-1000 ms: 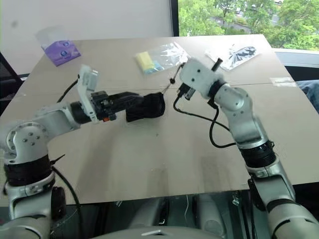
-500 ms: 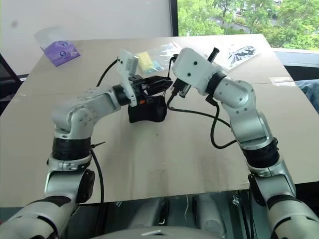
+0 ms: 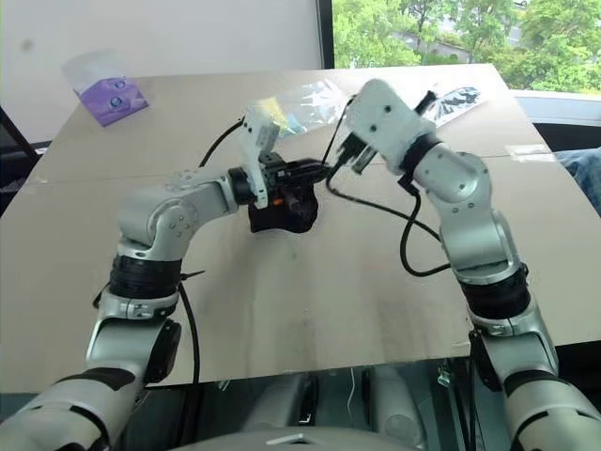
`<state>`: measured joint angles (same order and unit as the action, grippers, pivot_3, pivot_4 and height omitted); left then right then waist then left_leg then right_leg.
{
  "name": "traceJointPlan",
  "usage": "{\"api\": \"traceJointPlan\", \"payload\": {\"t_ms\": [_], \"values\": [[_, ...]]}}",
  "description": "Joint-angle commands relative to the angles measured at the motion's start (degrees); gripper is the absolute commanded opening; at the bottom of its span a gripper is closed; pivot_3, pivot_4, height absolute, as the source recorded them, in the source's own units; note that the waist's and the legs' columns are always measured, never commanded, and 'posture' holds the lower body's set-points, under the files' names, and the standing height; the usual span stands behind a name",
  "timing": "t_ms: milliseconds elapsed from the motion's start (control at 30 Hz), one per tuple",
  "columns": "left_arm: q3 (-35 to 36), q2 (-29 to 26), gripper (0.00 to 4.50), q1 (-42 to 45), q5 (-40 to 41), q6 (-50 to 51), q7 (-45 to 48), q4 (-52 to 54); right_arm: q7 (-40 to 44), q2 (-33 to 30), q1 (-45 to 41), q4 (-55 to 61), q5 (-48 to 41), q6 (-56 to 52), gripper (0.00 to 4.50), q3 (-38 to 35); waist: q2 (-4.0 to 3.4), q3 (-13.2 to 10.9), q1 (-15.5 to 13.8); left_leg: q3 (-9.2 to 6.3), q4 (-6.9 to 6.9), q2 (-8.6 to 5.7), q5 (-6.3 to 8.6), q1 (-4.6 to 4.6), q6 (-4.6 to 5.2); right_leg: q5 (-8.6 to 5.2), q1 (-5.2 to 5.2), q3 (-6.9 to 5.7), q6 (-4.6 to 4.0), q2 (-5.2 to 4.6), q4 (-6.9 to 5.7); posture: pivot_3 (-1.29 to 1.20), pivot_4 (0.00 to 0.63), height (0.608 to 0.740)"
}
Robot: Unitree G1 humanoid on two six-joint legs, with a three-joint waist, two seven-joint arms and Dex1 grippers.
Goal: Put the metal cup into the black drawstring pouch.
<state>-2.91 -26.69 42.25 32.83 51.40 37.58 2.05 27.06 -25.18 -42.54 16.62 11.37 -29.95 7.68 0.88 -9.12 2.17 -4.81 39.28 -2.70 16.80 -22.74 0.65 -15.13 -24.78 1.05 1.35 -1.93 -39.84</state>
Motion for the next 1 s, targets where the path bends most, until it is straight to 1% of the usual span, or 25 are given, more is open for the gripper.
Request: {"api": "traceJointPlan", "payload": {"t_ms": [33,200,433,567,700,767,900,1000], "values": [[-0.36,-2.61,0.13,-2.36,-1.34,0.65,1.19,1.46,-3.81,-1.59,0.56,-1.96,1.23,-0.42,0.0,-4.95,0.0,0.0,-0.02,0.0,0.0,0.0,0.0,0.0,0.0,0.0,0.0,0.0,0.0,0.0,0.0,0.0,0.15,0.74],[-0.75,-5.56,0.13,-5.56,-2.6,2.11,1.61,2.91,-6.21,-4.91,2.84,-6.83,1.93,0.09,0.0,-7.31,0.0,0.0,-0.02,0.02,-0.02,0.0,0.0,0.0,0.0,0.0,0.0,0.02,0.0,0.0,0.0,0.0,0.15,0.74],[-1.77,-6.9,0.13,-7.37,-4.27,1.47,1.33,1.97,-7.46,-6.42,5.93,-8.92,0.63,-0.69,0.0,-8.84,-0.01,0.0,0.11,0.05,-0.02,0.01,0.0,0.01,0.01,0.0,0.0,0.05,0.0,0.0,-0.01,0.0,0.15,0.74],[-2.43,-8.87,0.13,-9.16,-5.05,0.89,2.11,2.95,-7.36,-8.0,7.99,-9.76,0.49,-0.43,0.0,-9.46,0.0,0.0,0.03,0.05,-0.03,0.01,0.0,0.01,0.01,0.0,0.0,0.05,0.0,0.0,-0.01,0.0,0.15,0.74],[-3.66,-8.98,0.13,-9.88,-6.95,-2.28,1.2,3.33,-7.34,-7.66,9.69,-10.12,-1.59,-0.52,0.0,-9.76,0.0,0.0,0.02,0.05,-0.01,0.02,0.0,0.01,0.02,0.0,0.0,0.06,0.0,0.0,-0.01,0.0,0.15,0.74],[-4.7,-7.82,0.13,-10.25,-8.68,-3.66,-0.7,3.44,-7.63,-7.26,11.15,-11.18,-2.19,0.15,0.0,-9.18,0.0,0.0,-0.05,0.05,-0.02,0.02,0.0,0.01,0.02,0.0,0.0,0.05,0.0,0.01,-0.01,0.0,0.15,0.74],[-4.66,-6.34,0.13,-11.19,-9.67,-4.02,-3.11,4.03,-7.97,-7.56,11.83,-12.94,-2.91,0.77,0.0,-8.72,0.0,0.0,-0.16,0.08,0.0,0.01,0.0,0.01,0.04,0.0,0.02,0.08,0.0,-0.01,-0.01,0.0,0.15,0.74],[-6.09,-7.69,0.13,-13.26,-11.63,-5.92,-2.81,5.07,-8.91,-7.95,12.07,-15.18,-2.66,2.13,0.0,-8.63,0.0,0.0,0.07,0.1,-0.01,0.04,0.0,0.02,0.04,0.0,0.01,0.09,0.0,0.02,-0.02,0.0,0.15,0.74]]}}
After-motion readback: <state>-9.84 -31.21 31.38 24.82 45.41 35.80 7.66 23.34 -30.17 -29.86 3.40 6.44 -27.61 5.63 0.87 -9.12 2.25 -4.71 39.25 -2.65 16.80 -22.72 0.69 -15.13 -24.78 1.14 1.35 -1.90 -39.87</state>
